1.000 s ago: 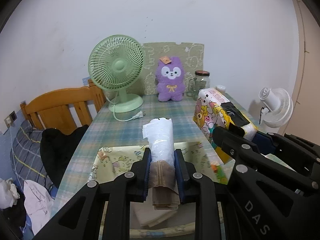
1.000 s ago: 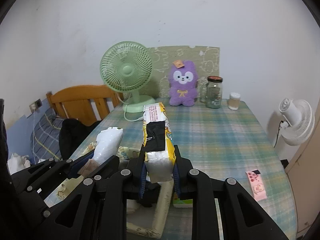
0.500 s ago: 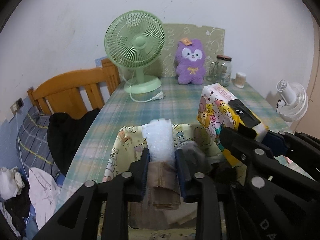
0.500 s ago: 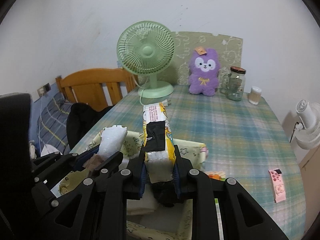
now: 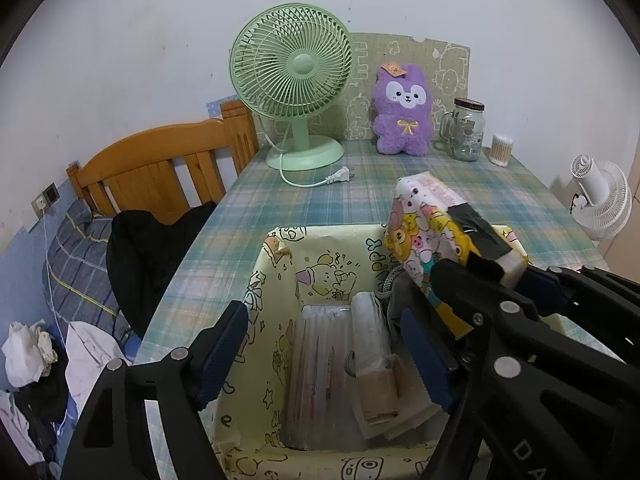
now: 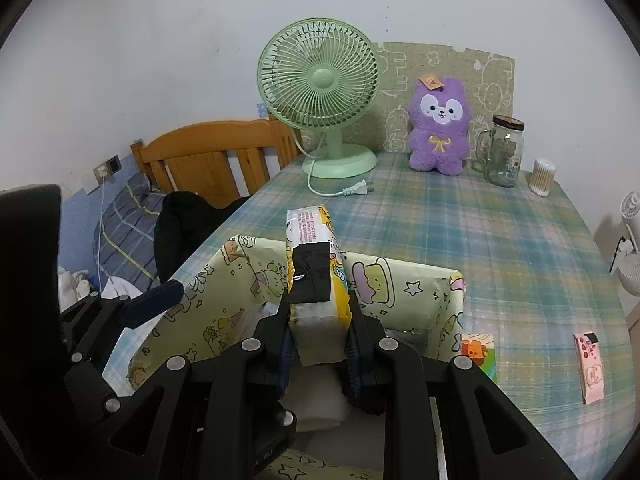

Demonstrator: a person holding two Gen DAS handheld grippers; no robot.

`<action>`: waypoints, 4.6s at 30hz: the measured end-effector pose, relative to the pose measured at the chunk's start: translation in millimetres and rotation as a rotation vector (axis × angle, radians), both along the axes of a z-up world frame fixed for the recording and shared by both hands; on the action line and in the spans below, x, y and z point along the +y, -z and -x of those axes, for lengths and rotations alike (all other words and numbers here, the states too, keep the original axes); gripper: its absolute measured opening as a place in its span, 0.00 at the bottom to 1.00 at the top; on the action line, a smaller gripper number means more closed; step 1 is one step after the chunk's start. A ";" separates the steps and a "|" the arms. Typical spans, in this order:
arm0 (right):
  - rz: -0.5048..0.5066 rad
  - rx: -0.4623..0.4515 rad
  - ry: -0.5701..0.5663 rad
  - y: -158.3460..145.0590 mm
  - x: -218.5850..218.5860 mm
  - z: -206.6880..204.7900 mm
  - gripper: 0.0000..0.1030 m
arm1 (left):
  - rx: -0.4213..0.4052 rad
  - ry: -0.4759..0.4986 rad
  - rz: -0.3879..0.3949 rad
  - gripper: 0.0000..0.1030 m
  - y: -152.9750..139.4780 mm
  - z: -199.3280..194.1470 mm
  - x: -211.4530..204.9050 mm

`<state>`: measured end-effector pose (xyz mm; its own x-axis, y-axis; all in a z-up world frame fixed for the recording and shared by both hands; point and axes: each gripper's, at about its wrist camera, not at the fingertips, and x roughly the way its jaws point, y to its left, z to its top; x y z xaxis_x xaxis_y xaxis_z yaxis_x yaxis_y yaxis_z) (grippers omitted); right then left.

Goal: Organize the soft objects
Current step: 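Release the towel and wipes pack into the yellow box, then withdraw both open tools from the yellow box, then move the right tool to the pink packet and grasp it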

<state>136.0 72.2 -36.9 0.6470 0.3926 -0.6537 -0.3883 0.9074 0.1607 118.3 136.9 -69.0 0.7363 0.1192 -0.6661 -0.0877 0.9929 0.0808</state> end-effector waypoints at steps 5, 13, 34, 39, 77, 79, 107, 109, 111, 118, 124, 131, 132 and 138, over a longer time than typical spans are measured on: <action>0.000 0.013 -0.021 0.5 2.0 -0.9 0.35 | 0.001 -0.010 0.005 0.82 0.0 3.3 2.6; -0.010 0.004 0.029 -2.8 -9.8 6.7 0.69 | -0.011 -0.006 0.017 0.87 -3.9 9.9 -1.3; -0.009 -0.053 0.086 -25.8 -46.1 27.3 0.75 | -0.067 0.000 -0.015 0.96 -25.1 26.4 -34.8; -0.007 -0.070 0.103 -32.7 -57.9 30.6 0.78 | -0.081 0.018 -0.013 0.97 -32.3 30.6 -46.3; -0.011 -0.191 0.256 -80.0 -156.8 58.0 1.00 | -0.184 0.117 0.029 1.00 -74.8 51.5 -143.7; -0.013 -0.192 0.262 -79.8 -161.5 58.0 1.00 | -0.181 0.120 0.036 1.00 -74.3 50.7 -148.2; -0.007 -0.163 0.357 -38.3 -233.7 43.5 1.00 | -0.103 0.168 0.102 1.00 -29.9 22.9 -211.1; -0.002 -0.150 0.359 -31.9 -237.5 39.9 1.00 | -0.083 0.168 0.107 1.00 -22.8 17.5 -215.5; 0.004 -0.131 0.364 -23.6 -242.7 35.0 1.00 | -0.064 0.173 0.113 1.00 -15.9 13.3 -219.6; 0.031 -0.095 0.389 1.4 -255.8 23.0 1.00 | -0.017 0.183 0.122 1.00 8.1 -0.4 -233.4; 0.044 -0.053 0.391 21.0 -262.4 10.7 1.00 | 0.016 0.175 0.102 0.99 26.2 -9.5 -243.0; 0.080 0.008 0.386 43.5 -264.0 -7.4 0.93 | 0.070 0.177 0.100 0.99 44.5 -22.6 -247.9; 0.086 0.015 0.385 46.1 -263.8 -9.8 0.93 | 0.073 0.175 0.098 0.99 46.5 -23.4 -248.8; 0.114 0.073 0.368 64.7 -262.2 -26.8 0.86 | 0.127 0.168 0.090 0.95 60.6 -35.9 -251.0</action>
